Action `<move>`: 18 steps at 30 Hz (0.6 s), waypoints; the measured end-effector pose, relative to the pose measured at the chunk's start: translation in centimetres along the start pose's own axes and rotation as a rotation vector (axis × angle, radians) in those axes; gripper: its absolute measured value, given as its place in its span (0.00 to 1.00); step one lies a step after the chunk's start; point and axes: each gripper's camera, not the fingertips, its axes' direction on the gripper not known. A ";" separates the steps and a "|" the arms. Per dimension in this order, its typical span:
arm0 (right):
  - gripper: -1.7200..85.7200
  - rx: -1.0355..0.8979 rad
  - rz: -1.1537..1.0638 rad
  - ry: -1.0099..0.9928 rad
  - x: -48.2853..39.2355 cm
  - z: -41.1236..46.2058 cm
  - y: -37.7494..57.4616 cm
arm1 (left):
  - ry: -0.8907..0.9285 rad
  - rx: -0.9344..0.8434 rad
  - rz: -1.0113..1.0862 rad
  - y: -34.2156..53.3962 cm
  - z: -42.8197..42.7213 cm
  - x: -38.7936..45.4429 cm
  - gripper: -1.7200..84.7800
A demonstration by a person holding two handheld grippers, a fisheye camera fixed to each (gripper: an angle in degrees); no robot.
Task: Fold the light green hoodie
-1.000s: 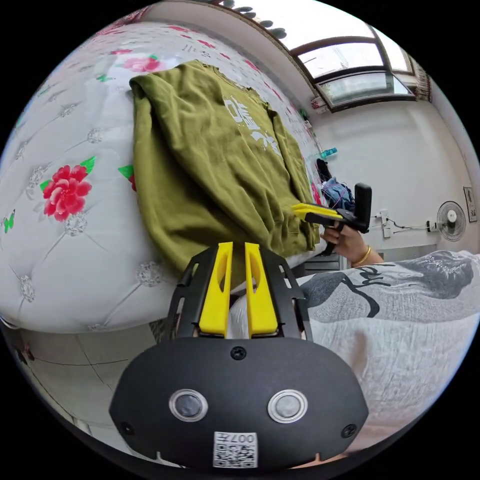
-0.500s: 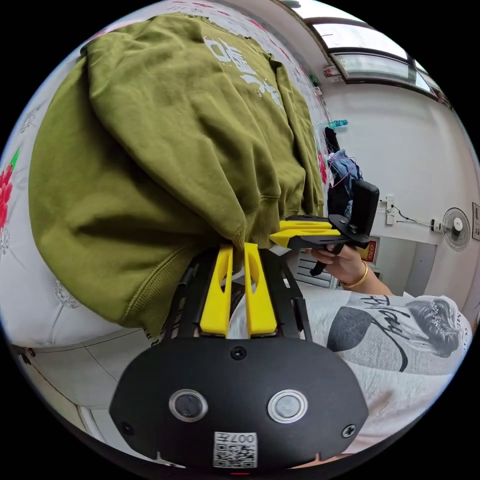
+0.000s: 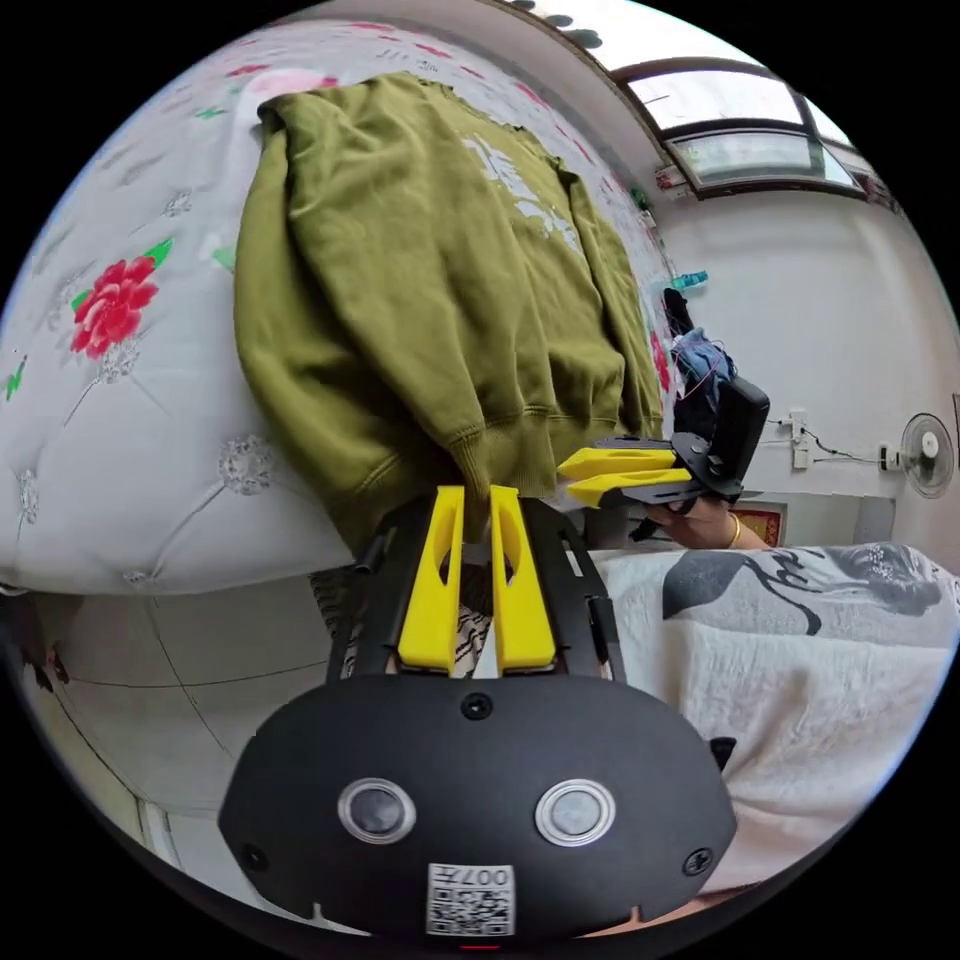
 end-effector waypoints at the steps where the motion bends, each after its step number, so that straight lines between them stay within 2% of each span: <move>1: 0.05 0.013 -0.002 0.022 -0.2 -1.0 0.6 | -0.025 0.010 0.009 0.5 -0.6 0.2 0.09; 4: 0.07 0.116 0.078 0.197 0.0 -6.9 5.5 | -0.131 0.086 -0.009 3.6 -3.4 -0.7 0.09; 5: 0.07 0.161 0.171 0.271 0.9 -9.2 8.2 | -0.145 0.109 -0.048 4.7 -4.1 -1.9 0.10; 9: 0.08 0.237 0.544 0.442 5.4 -13.7 18.7 | -0.056 0.178 -0.179 6.3 -3.7 -6.4 0.12; 12: 0.08 0.258 0.667 0.397 8.3 -13.5 22.7 | 0.000 0.176 -0.190 5.7 -1.9 -7.7 0.13; 18: 0.06 0.416 0.667 0.154 12.4 -11.9 23.4 | -0.004 0.124 -0.147 4.5 0.4 -8.7 0.12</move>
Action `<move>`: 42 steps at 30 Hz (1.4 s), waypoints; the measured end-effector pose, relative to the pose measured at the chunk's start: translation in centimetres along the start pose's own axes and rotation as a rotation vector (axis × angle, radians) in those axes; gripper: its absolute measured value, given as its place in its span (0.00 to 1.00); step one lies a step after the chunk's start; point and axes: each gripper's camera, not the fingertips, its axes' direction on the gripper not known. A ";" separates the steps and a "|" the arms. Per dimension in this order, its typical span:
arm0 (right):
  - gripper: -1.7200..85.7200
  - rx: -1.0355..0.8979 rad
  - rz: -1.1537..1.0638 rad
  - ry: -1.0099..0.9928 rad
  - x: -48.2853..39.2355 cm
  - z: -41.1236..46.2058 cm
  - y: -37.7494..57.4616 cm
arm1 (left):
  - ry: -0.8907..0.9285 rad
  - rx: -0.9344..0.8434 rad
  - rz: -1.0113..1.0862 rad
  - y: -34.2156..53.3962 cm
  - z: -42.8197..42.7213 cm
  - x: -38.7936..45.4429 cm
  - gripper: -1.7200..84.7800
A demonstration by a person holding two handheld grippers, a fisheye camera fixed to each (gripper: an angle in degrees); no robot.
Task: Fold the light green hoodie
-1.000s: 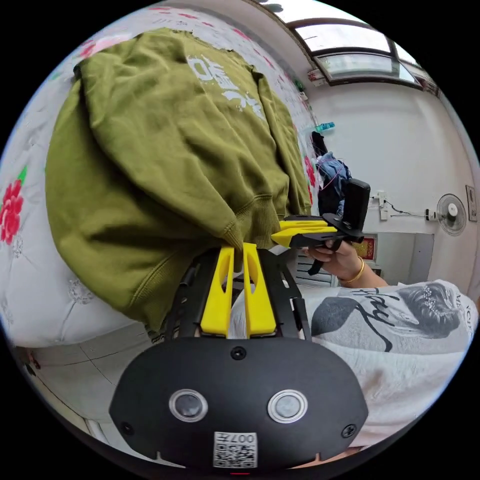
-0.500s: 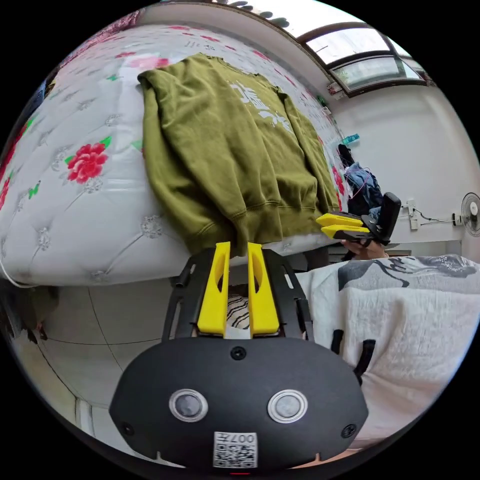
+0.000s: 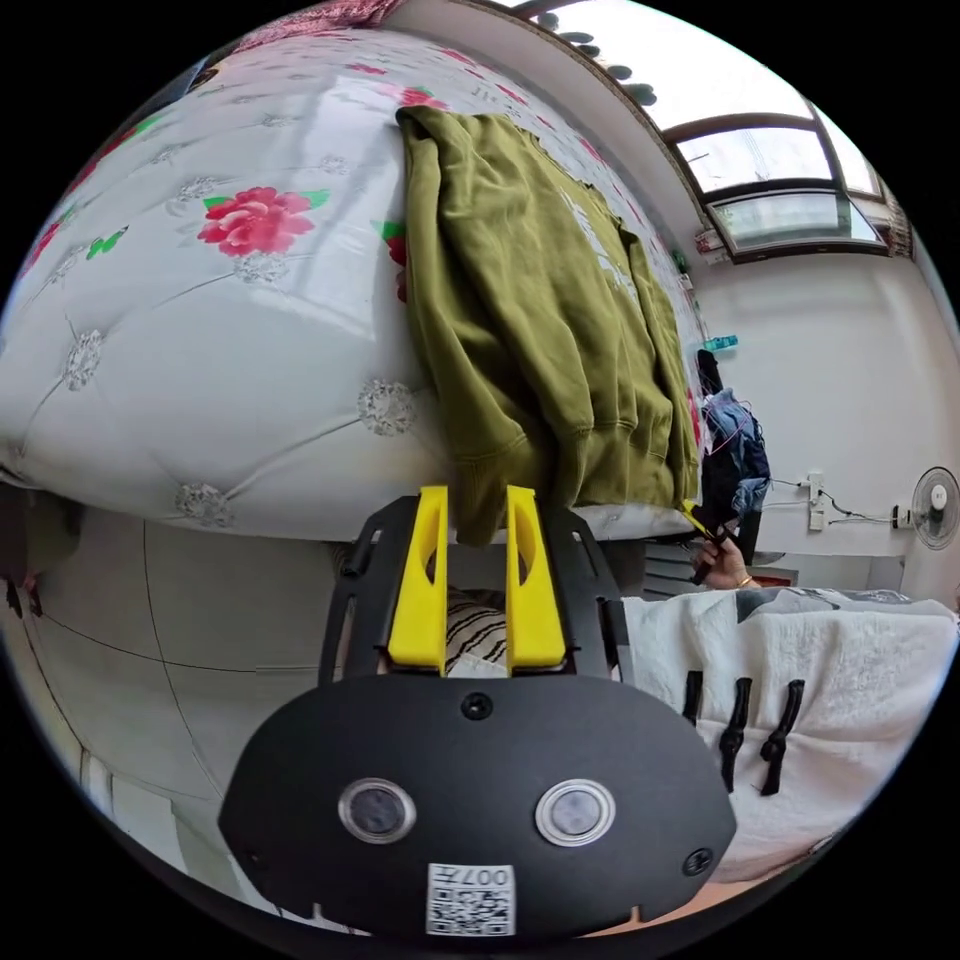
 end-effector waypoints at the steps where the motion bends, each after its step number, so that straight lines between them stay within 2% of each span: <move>1: 0.05 -0.003 0.008 -0.020 0.3 0.3 -0.2 | 0.010 -0.001 0.000 -0.1 0.0 -0.2 0.12; 5: 0.03 -0.019 0.049 -0.128 1.0 1.4 -0.7 | 0.155 -0.067 -0.018 -1.2 1.3 -0.9 0.09; 8: 0.03 -0.061 0.171 -0.283 2.1 0.6 -1.3 | 0.158 -0.119 0.014 -2.4 1.0 0.5 0.04; 10: 0.02 -0.048 0.176 -0.374 1.8 -1.8 -1.8 | 0.170 -0.147 0.039 -2.9 -1.0 1.2 0.03; 13: 0.02 -0.113 0.102 -0.265 -0.5 -5.6 -2.3 | 0.217 -0.228 -0.001 -2.8 -4.7 0.5 0.02; 14: 0.02 -0.190 0.073 -0.207 -1.2 -5.5 -2.4 | 0.231 -0.272 -0.037 -2.6 -4.9 -0.8 0.02; 17: 0.02 -0.430 0.055 -0.102 -1.0 -1.2 -1.6 | 0.206 -0.369 -0.088 -2.0 -2.6 -3.5 0.02; 19: 0.02 -0.462 0.051 -0.050 -0.9 0.6 -0.9 | 0.145 -0.386 -0.066 -1.6 -1.7 -3.1 0.02; 21: 0.02 -0.436 0.025 -0.018 -1.2 1.6 0.1 | 0.106 -0.334 -0.017 -0.6 -1.8 -2.4 0.03; 25: 0.02 -0.342 0.052 -0.091 -0.5 1.5 2.2 | 0.165 -0.228 -0.058 1.8 -3.2 -3.1 0.05; 28: 0.03 -0.341 -0.003 -0.046 -1.3 0.8 4.0 | 0.145 -0.182 -0.082 4.5 -5.1 -3.3 0.06; 31: 0.04 -0.299 -0.086 0.077 -3.5 -1.2 5.6 | 0.067 -0.142 -0.126 7.8 -7.6 -3.6 0.04; 34: 0.05 -0.134 -0.305 0.310 -8.9 -3.1 6.5 | 0.006 -0.020 -0.131 9.9 -10.9 -2.4 0.02; 36: 0.05 0.171 -0.551 0.562 -15.2 -3.4 7.9 | -0.074 0.115 -0.066 9.9 -13.2 0.6 0.02; 37: 0.06 0.229 -0.587 0.581 -16.4 -3.1 8.0 | -0.097 0.142 -0.047 9.6 -13.6 1.5 0.02; 38: 0.05 0.269 -0.621 0.545 -17.9 -2.2 7.5 | -0.148 0.205 -0.008 9.1 -14.4 3.4 0.01; 41: 0.04 0.168 -0.609 0.329 -19.8 1.0 4.5 | -0.314 0.404 0.122 8.1 -16.0 9.6 0.01; 42: 0.03 0.171 -0.640 0.316 -21.1 1.7 4.1 | -0.392 0.488 0.167 8.0 -16.5 12.1 0.01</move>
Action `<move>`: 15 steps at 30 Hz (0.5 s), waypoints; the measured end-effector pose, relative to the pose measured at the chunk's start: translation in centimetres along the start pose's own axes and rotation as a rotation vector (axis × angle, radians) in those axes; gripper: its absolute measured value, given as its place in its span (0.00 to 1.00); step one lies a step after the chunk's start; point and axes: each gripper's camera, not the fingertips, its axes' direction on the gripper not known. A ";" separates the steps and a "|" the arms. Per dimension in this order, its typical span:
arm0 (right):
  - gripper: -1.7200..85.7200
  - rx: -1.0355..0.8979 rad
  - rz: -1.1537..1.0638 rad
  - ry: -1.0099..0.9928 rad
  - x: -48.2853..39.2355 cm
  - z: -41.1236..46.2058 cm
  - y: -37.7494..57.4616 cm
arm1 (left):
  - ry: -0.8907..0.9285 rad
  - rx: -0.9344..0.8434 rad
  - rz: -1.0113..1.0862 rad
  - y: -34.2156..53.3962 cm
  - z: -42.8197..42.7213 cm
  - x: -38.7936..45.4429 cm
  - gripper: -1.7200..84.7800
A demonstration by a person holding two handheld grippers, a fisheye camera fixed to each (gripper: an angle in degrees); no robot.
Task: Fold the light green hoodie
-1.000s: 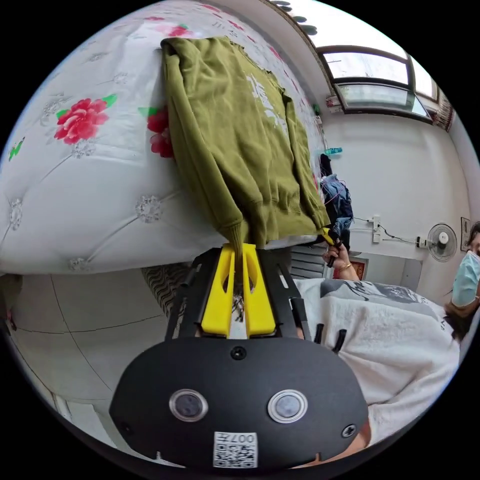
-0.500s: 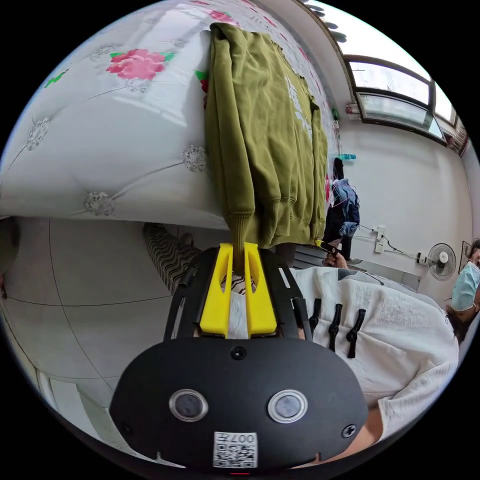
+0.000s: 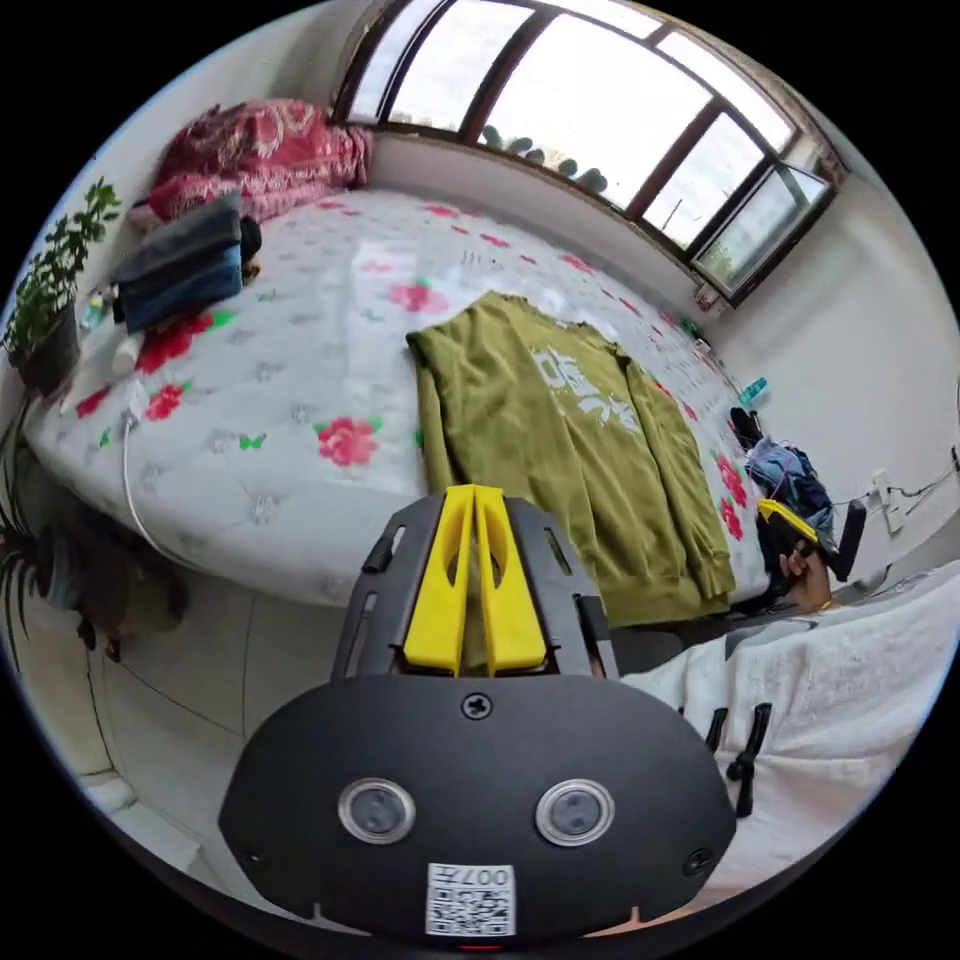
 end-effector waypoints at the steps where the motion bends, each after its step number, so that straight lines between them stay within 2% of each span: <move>1: 0.03 0.015 -0.021 0.020 -0.6 0.1 -0.4 | -0.032 0.043 0.022 -0.3 -0.5 1.0 0.01; 3: 0.02 0.068 -0.065 0.150 -2.7 0.3 -1.2 | -0.048 0.198 0.120 -0.9 -1.9 3.8 0.01; 4: 0.02 0.048 -0.047 0.122 -2.7 0.6 -1.4 | -0.042 0.197 0.121 -1.0 -1.9 4.0 0.01; 6: 0.02 -0.096 -0.030 -0.178 -1.8 2.3 -1.3 | 0.020 0.038 0.096 -1.9 -0.1 3.8 0.01; 7: 0.03 -0.102 -0.021 -0.201 -1.7 2.4 -1.0 | 0.053 0.001 0.096 -1.9 0.4 3.5 0.01; 9: 0.04 -0.096 0.051 -0.096 -1.1 2.0 0.9 | 0.159 -0.139 0.042 -1.3 2.3 1.3 0.01; 12: 0.07 -0.129 0.209 -0.116 1.8 1.2 3.7 | 0.271 -0.193 -0.077 0.2 2.5 -2.2 0.01; 15: 0.10 -0.137 0.388 -0.102 5.4 0.4 6.4 | 0.271 -0.215 -0.062 -0.4 1.5 -2.7 0.01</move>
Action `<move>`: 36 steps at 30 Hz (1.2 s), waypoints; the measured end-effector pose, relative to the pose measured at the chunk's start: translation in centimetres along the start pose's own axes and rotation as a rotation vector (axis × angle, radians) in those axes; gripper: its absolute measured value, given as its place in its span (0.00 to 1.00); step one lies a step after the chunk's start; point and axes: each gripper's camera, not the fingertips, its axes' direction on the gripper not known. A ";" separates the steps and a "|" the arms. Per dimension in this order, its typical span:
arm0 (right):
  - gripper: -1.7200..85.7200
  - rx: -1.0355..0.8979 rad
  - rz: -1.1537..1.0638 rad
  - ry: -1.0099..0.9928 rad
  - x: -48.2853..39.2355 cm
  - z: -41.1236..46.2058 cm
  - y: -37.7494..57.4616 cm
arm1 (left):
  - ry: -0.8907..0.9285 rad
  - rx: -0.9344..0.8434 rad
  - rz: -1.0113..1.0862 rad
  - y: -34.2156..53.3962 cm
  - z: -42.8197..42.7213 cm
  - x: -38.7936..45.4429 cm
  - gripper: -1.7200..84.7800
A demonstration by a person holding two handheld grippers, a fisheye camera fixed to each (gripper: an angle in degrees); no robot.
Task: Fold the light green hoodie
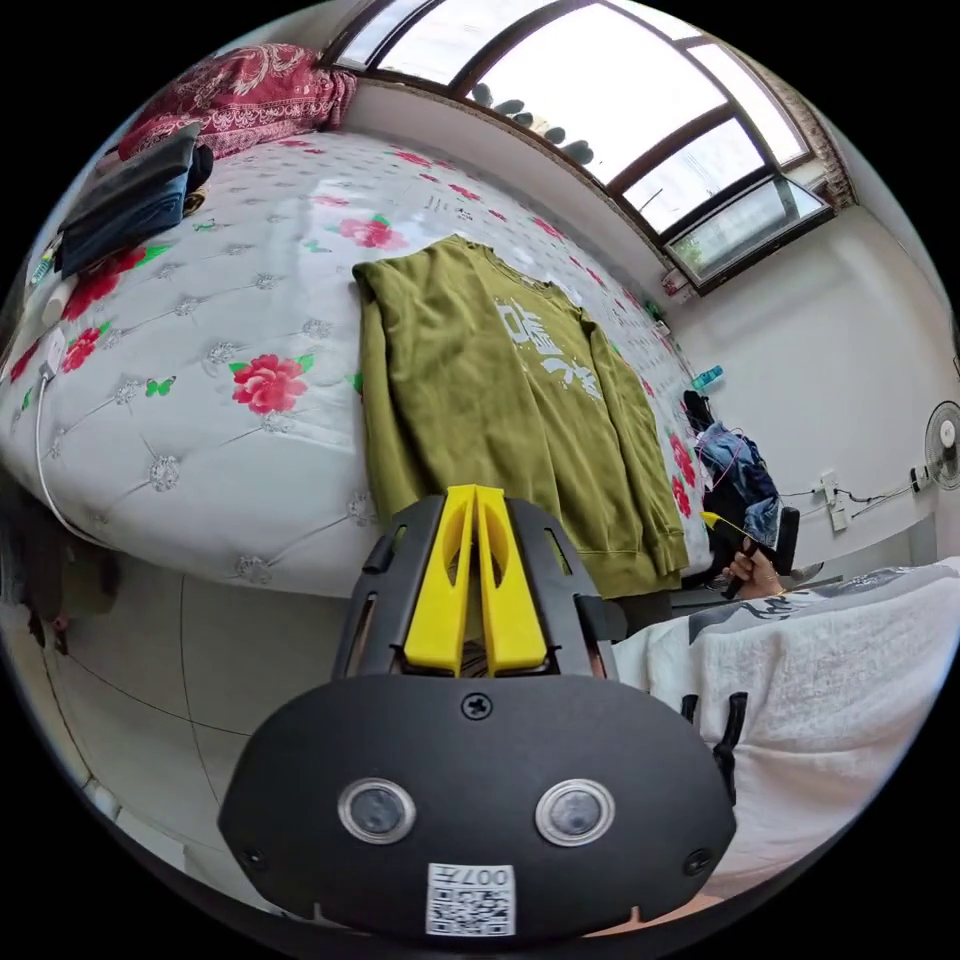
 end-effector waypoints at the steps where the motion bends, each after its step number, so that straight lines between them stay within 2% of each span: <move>1: 0.11 0.001 0.035 -0.005 0.8 -0.1 0.2 | 0.005 -0.012 0.021 -0.4 -0.1 0.4 0.01; 5: 0.13 -0.022 0.229 -0.109 5.7 1.0 0.8 | 0.017 -0.155 0.294 -4.3 1.7 7.4 0.01; 8: 0.13 0.052 0.276 -0.172 8.0 0.1 -0.8 | 0.065 -0.271 0.518 -5.9 5.3 15.1 0.02; 11: 0.13 0.092 0.236 -0.206 8.9 -1.4 -4.4 | 0.068 -0.370 0.730 -5.9 9.2 23.1 0.05; 14: 0.13 0.070 0.147 -0.191 8.7 -2.6 -8.3 | 0.078 -0.390 0.865 -5.6 11.2 29.9 0.07; 18: 0.13 0.033 0.043 -0.149 8.7 -3.7 -13.3 | -0.122 -0.342 1.035 -5.0 12.2 37.8 0.11; 22: 0.13 0.006 0.006 -0.096 9.5 -3.8 -17.1 | -0.287 -0.207 1.097 -5.7 11.8 41.9 0.11; 24: 0.13 0.000 0.035 -0.106 10.9 -3.5 -19.5 | -0.365 -0.012 1.033 -7.0 10.4 42.6 0.10; 25: 0.13 0.000 0.047 -0.111 11.3 -3.4 -20.1 | -0.365 0.011 1.020 -7.5 10.3 42.6 0.09; 30: 0.13 -0.062 0.087 -0.090 14.8 -1.8 -24.4 | -0.015 -0.200 0.940 -13.4 11.9 42.1 0.02; 36: 0.13 -0.096 0.077 -0.159 19.6 -0.4 -27.4 | -0.145 -0.192 0.952 -13.4 12.0 46.8 0.03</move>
